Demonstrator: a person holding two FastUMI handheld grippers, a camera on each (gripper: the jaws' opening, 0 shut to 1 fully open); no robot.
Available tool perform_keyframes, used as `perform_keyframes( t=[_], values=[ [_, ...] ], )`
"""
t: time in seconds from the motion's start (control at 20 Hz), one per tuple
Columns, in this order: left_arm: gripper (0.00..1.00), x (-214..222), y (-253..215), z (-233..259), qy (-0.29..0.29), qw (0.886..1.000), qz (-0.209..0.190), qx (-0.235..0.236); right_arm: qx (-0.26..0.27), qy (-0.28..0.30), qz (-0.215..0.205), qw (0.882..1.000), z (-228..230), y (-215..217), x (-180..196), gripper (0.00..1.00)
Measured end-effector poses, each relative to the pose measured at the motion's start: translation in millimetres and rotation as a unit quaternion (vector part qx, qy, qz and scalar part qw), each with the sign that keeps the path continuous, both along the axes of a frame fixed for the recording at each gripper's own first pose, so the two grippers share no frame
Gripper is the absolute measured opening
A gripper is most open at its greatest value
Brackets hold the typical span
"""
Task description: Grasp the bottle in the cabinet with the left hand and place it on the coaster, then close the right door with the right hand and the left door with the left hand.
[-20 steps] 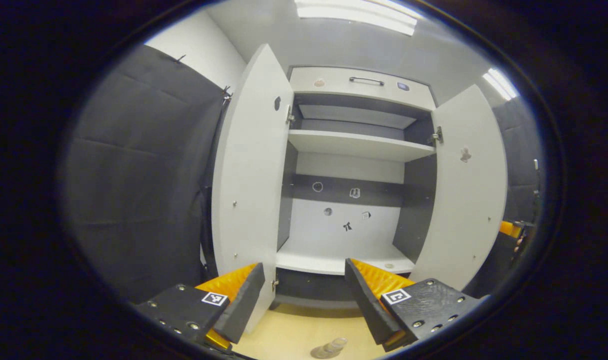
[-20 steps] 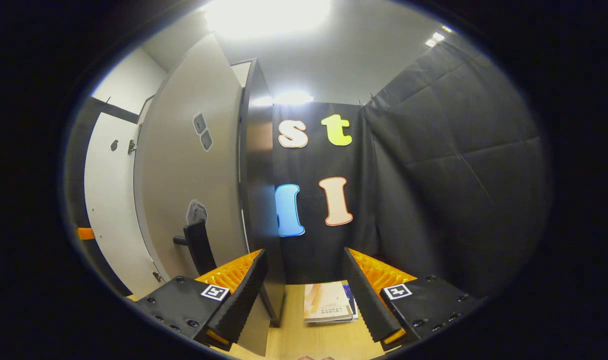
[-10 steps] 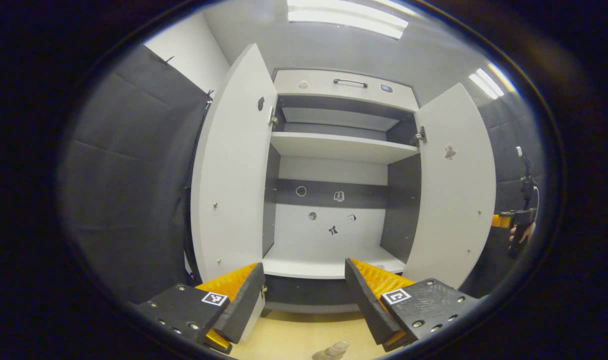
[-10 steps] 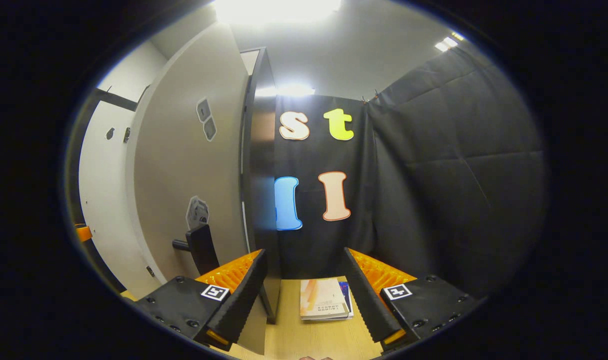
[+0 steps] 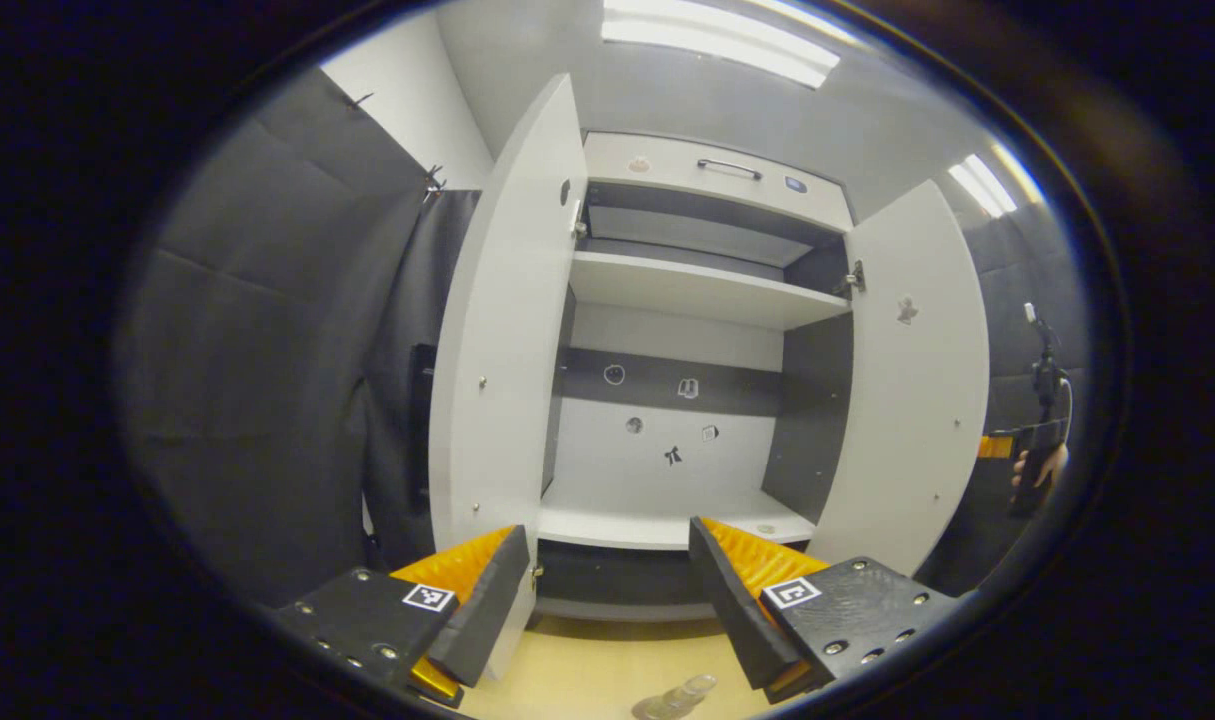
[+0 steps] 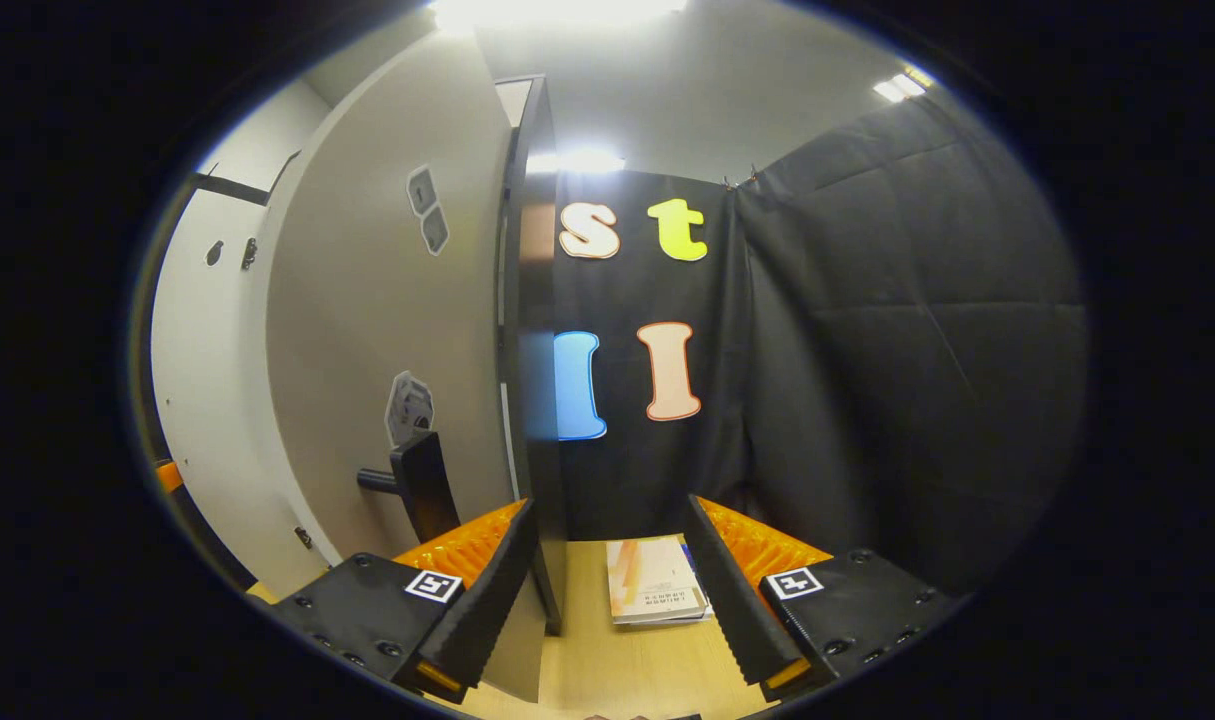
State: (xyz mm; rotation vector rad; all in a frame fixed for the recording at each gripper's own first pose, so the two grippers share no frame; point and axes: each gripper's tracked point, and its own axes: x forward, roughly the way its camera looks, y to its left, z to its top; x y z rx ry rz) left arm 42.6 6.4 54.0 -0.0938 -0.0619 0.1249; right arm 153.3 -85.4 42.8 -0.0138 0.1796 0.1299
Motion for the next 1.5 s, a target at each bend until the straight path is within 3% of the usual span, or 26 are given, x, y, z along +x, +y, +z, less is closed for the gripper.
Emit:
perform_keyframes(
  t=[0.1,0.3,0.4,0.45,0.5,0.65,0.75,0.95,1.15,1.5],
  values=[
    [0.97,0.9,9.0,-7.0,0.002,1.0,0.01,-0.01,0.009,0.006,0.009,1.0,-2.5,16.3,-3.4,0.95],
    [0.95,-2.2,12.4,-5.6,-0.005,1.0,0.002,-0.025,0.01,0.008,0.041,0.999,-2.7,56.3,-7.0,0.95],
    [0.95,-6.1,15.2,-4.5,-0.002,1.0,-0.003,-0.009,0.01,0.004,0.05,0.999,-3.0,76.6,-6.9,0.95],
    [0.95,-8.1,18.9,-5.7,0.006,1.0,0.0,0.009,0.016,-0.002,0.05,0.999,-2.1,85.9,-6.6,0.9],
    [0.97,-11.5,24.9,-8.2,0.015,0.999,0.004,0.031,0.025,-0.005,0.051,0.998,-4.0,98.1,-6.1,0.95],
    [0.96,-19.8,35.4,-11.6,0.029,0.998,0.007,0.06,0.067,-0.004,0.067,0.995,-8.3,141.5,-3.8,0.91],
    [0.97,-28.0,49.8,-15.8,0.044,0.996,0.02,0.069,0.071,-0.014,0.072,0.995,-5.3,159.3,-4.5,0.96],
    [0.97,-40.7,92.0,-18.6,0.046,0.992,0.067,0.098,0.026,-0.061,0.075,0.995,2.9,170.1,-6.6,0.96],
    [0.97,-40.2,130.3,-21.7,0.045,0.993,0.079,0.073,0.017,-0.06,0.066,0.996,-2.0,171.9,-7.1,0.96],
    [0.97,-30.7,178.7,-7.6,0.02,0.997,0.056,0.039,0.022,-0.05,0.026,0.998,-7.0,161.4,-7.3,0.96]
  ],
)
